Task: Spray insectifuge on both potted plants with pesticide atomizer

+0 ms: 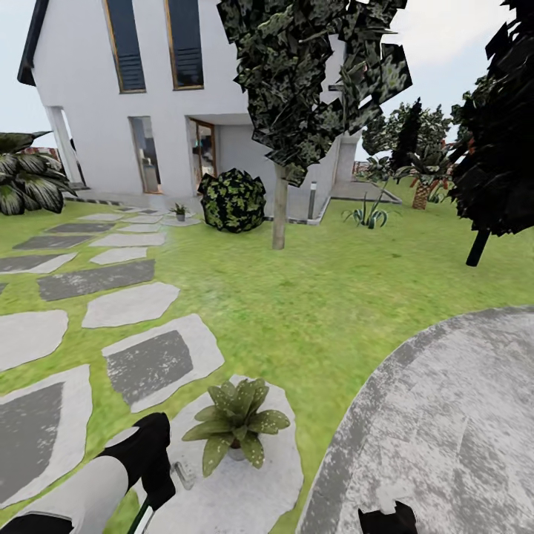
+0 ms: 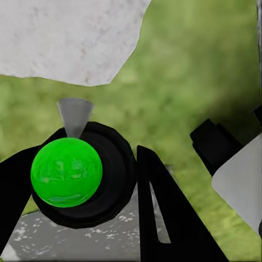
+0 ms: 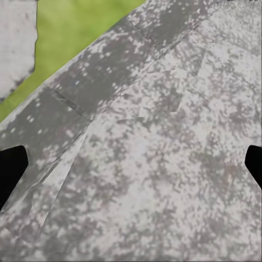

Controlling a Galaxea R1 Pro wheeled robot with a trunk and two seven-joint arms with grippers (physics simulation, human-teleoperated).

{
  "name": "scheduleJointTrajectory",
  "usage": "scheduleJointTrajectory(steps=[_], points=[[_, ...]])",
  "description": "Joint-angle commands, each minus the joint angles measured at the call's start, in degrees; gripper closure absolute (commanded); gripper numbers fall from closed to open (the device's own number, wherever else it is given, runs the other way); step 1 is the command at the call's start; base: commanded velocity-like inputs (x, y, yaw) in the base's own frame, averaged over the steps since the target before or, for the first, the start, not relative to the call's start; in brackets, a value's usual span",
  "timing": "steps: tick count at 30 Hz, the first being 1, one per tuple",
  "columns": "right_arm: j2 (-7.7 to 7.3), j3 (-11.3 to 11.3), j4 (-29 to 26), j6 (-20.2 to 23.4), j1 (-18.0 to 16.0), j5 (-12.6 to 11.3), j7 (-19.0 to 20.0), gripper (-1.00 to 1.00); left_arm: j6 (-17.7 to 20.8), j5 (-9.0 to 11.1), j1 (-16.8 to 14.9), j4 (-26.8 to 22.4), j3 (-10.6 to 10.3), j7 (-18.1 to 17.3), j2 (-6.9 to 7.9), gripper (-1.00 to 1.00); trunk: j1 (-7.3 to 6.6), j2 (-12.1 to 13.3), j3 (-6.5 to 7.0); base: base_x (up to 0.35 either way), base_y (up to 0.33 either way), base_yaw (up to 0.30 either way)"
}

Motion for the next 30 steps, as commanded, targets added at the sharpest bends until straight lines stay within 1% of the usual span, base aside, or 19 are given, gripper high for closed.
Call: scheduleJointTrajectory(steps=[1, 5, 7, 10, 13, 19, 22, 24, 26, 27, 30], points=[[0.03, -0.41, 0.08, -0.26, -0.06, 0.60, -0.12, -1.00, 0.38, -0.18, 0.01, -0.13, -0.15, -0.38, 0.05, 1.00, -0.01, -0.02, -0.06, 0.077, 0.301, -0.010], [0.07, -0.41, 0.08, -0.26, -0.06, 0.60, -0.12, -1.00, 0.38, -0.20, 0.02, -0.18, -0.15, -0.36, 0.31, 1.00, -0.01, -0.02, -0.06, 0.164, 0.278, -0.003], [0.08, -0.35, 0.08, -0.26, -0.06, 0.60, -0.12, -1.00, 0.43, -0.20, 0.01, -0.40, -0.15, -0.24, 0.14, 1.00, -0.01, -0.02, -0.06, 0.248, 0.208, 0.000], [0.08, -0.40, 0.08, -0.26, -0.06, 0.60, -0.12, -1.00, 0.44, -0.20, 0.01, -0.46, -0.15, 0.53, -0.05, 1.00, -0.01, -0.02, -0.05, 0.309, 0.064, -0.014], [0.08, -0.41, 0.08, -0.26, -0.06, 0.60, -0.12, -1.00, 0.44, -0.28, 0.02, -0.41, -0.21, 0.81, -0.05, 1.00, -0.01, -0.02, 0.03, 0.229, 0.010, -0.174], [0.08, -0.41, 0.08, -0.26, -0.06, 0.60, -0.12, -1.00, 0.57, -0.38, 0.01, -1.31, -0.32, 0.97, 0.26, 1.00, -0.01, -0.02, 0.21, 0.020, 0.001, -0.229], [0.08, -0.41, 0.08, -0.26, -0.06, 0.60, -0.12, -1.00, 0.53, -0.90, 0.01, -1.22, -0.47, 1.09, 0.65, 1.00, -0.01, -0.02, 0.23, 0.001, 0.000, -0.061], [0.08, -0.41, 0.08, -0.26, -0.06, 0.60, -0.12, -1.00, 0.53, -0.96, 0.01, -0.90, -0.44, 2.57, 0.81, 1.00, -0.01, -0.02, 0.24, 0.000, 0.000, -0.009], [0.08, -0.41, 0.08, -0.26, -0.06, 0.60, -0.12, -1.00, 0.54, -0.60, 0.01, -0.51, -0.37, 6.48, 0.81, 1.00, -0.01, -0.02, 0.24, 0.000, 0.000, -0.003], [0.08, -0.41, 0.08, -0.26, -0.06, 0.60, -0.12, -1.00, 0.54, -0.43, 0.03, -0.40, -0.34, 7.73, 0.80, 1.00, -0.01, -0.02, 0.24, 0.000, 0.000, 0.000], [0.08, -0.41, 0.08, -0.26, -0.06, 0.60, -0.12, -1.00, 0.45, -0.16, 0.14, 0.15, -0.33, 8.82, 0.78, 1.00, -0.01, -0.02, 0.24, 0.000, 0.000, 0.000]])
